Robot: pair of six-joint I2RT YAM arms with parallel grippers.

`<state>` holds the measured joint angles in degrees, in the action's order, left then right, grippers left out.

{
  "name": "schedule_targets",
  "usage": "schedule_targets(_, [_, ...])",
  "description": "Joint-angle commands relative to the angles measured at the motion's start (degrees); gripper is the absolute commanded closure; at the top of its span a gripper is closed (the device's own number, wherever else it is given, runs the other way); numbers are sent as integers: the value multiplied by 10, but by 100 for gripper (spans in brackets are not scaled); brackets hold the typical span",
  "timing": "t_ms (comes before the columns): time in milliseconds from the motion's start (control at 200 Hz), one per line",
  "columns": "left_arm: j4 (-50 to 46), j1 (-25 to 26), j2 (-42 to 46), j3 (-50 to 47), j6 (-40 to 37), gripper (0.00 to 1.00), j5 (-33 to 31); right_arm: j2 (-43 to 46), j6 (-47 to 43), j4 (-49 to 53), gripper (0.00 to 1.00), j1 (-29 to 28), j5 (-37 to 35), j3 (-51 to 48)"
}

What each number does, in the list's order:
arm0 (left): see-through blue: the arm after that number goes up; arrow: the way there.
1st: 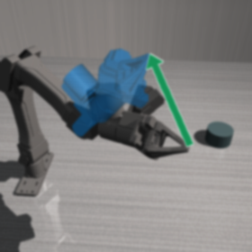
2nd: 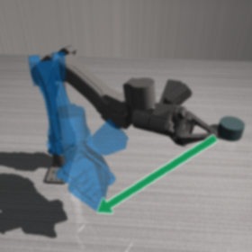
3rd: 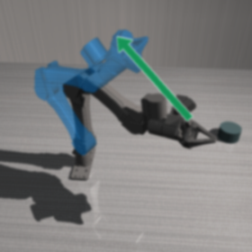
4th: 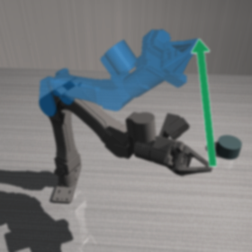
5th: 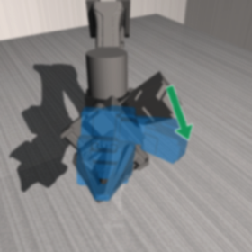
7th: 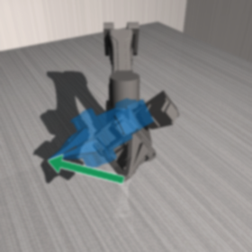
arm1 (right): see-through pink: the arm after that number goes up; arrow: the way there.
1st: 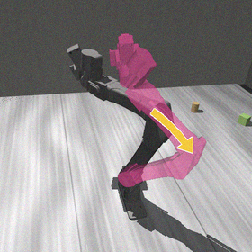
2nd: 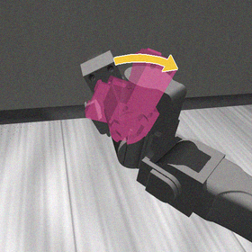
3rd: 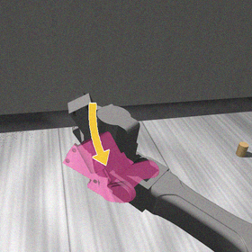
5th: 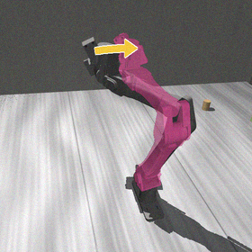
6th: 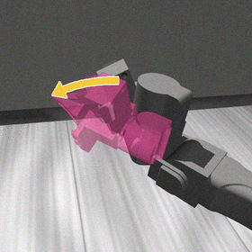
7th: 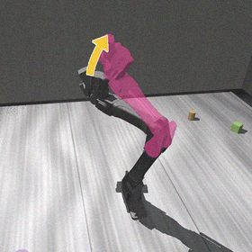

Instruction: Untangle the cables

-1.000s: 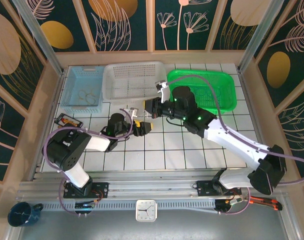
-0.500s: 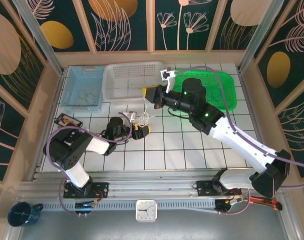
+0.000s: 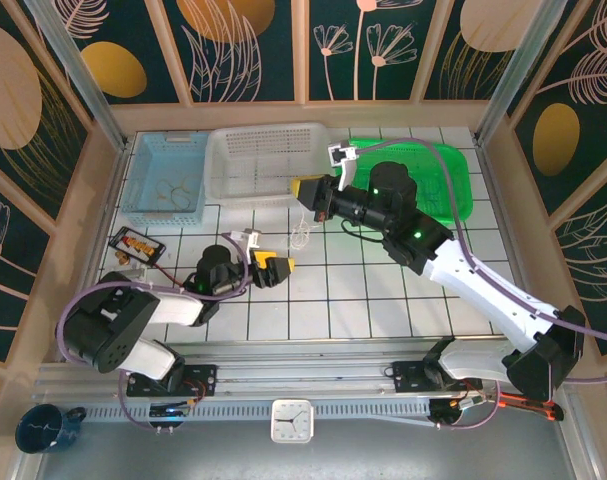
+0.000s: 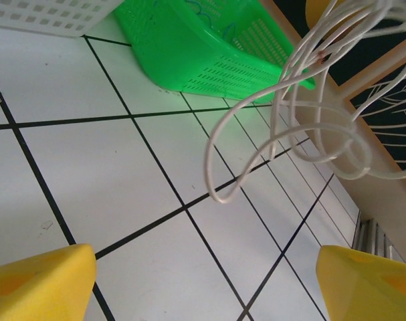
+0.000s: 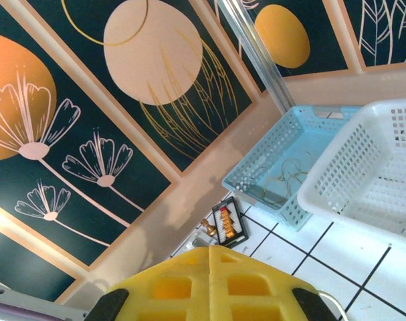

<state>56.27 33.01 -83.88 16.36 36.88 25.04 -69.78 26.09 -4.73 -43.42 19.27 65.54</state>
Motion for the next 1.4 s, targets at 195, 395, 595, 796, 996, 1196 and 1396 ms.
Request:
schedule_targets(195, [-29, 3, 60, 26, -19, 11, 8, 14, 12, -19, 100, 4, -5, -26])
schedule_targets(395, [-40, 3, 45, 64, -25, 12, 24, 11, 25, -35, 100, 4, 6, -35])
schedule_targets(595, [-9, 3, 0, 76, -18, 18, 39, 10, 30, -41, 100, 0, 9, -36])
schedule_targets(796, [21, 3, -32, 75, -8, 18, 48, 10, 31, -43, 100, -2, 9, -36])
schedule_targets(996, [35, 5, -52, 87, -7, 25, 55, 6, 36, -51, 100, -7, 11, -33])
schedule_targets(1196, [38, 9, -75, 106, -12, 51, 63, 2, 38, -59, 100, -7, 8, -24])
schedule_targets(1396, [52, 9, -87, 104, -8, 94, 50, -11, 47, -75, 100, 5, 29, 2])
